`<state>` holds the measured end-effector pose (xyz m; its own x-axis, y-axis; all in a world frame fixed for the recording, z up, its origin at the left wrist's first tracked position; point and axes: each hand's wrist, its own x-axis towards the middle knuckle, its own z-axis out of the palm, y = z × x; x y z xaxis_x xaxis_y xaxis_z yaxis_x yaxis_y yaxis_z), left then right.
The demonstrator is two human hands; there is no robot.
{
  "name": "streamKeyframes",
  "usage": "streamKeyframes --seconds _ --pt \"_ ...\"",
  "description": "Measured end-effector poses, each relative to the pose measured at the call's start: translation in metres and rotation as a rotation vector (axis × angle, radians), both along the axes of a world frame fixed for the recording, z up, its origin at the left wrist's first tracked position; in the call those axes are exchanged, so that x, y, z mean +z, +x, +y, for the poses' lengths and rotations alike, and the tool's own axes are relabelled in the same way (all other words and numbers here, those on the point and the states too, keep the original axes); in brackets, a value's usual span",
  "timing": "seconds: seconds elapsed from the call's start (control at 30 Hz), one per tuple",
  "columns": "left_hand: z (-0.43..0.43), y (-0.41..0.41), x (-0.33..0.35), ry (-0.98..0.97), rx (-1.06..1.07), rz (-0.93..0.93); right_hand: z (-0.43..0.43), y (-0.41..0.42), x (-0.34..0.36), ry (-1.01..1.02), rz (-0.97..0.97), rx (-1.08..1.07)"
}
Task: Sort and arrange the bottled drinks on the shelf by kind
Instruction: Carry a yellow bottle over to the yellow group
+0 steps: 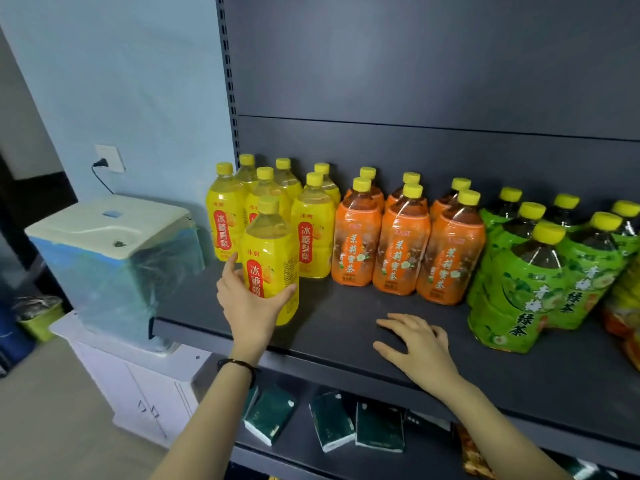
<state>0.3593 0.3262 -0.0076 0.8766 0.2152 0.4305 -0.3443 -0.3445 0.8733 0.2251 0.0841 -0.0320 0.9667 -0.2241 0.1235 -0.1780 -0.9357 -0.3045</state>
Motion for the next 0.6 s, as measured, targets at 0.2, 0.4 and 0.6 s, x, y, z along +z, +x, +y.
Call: streamKeyframes --seconds 0.2,0.4,0.6 --pt "0.011 0.026 0.005 0.083 0.257 0.027 0.000 0.007 -0.008 -0.012 -0.011 -0.007" --pt "0.022 0.070 0.013 0.085 0.376 0.091 0.000 0.009 -0.009 -0.020 -0.032 -0.025" --pt "0.027 0.103 0.016 0.120 0.334 0.103 0.000 0.008 -0.008 -0.022 -0.014 -0.034"
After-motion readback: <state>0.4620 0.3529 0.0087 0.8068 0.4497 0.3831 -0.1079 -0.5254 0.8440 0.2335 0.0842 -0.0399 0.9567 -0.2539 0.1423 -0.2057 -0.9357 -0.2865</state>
